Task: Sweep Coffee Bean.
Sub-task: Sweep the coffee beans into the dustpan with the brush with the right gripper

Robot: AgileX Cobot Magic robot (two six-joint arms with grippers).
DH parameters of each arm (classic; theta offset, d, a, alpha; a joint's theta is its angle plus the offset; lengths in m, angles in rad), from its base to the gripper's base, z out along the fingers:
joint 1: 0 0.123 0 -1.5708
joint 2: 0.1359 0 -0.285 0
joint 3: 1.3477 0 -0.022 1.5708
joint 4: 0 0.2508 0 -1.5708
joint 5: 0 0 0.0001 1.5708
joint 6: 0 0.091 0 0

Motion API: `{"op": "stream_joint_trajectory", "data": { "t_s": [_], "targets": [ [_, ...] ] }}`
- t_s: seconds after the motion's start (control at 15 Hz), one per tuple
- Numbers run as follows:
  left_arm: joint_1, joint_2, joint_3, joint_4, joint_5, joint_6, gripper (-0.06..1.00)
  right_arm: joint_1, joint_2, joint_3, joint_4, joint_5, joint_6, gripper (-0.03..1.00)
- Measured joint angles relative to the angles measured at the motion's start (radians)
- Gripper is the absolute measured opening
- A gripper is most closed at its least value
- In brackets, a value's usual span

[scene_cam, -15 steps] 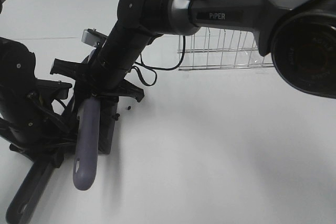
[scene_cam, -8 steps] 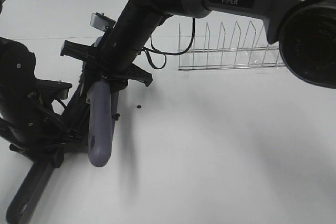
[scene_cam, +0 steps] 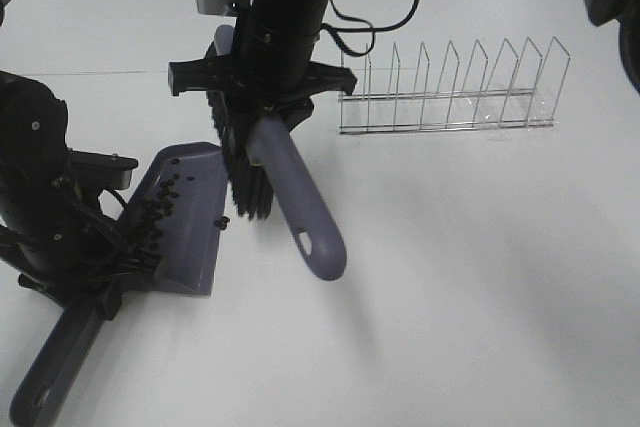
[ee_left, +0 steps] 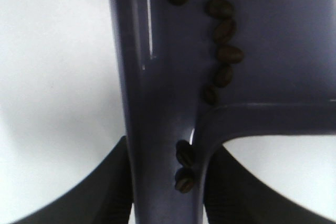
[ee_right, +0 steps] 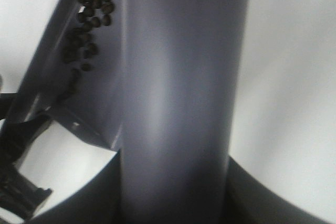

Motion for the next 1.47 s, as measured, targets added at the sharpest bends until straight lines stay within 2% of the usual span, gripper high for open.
{"op": "stream_joint_trajectory", "data": {
  "t_s": [0.2, 1.13, 1.47],
  "targets": [
    [0.000, -0.002, 0.000, -0.001, 0.000, 0.002, 0.34, -0.002, -0.043, 0.000, -0.185, 0.003, 0.002, 0.29],
    [0.000, -0.007, 0.001, -0.007, 0.004, 0.003, 0.34, -0.003, -0.060, 0.037, -0.197, 0.003, -0.025, 0.29],
    [0.008, -0.008, 0.003, 0.005, 0.018, -0.026, 0.34, -0.003, -0.070, 0.118, -0.273, 0.013, -0.025, 0.29]
  ]
}}
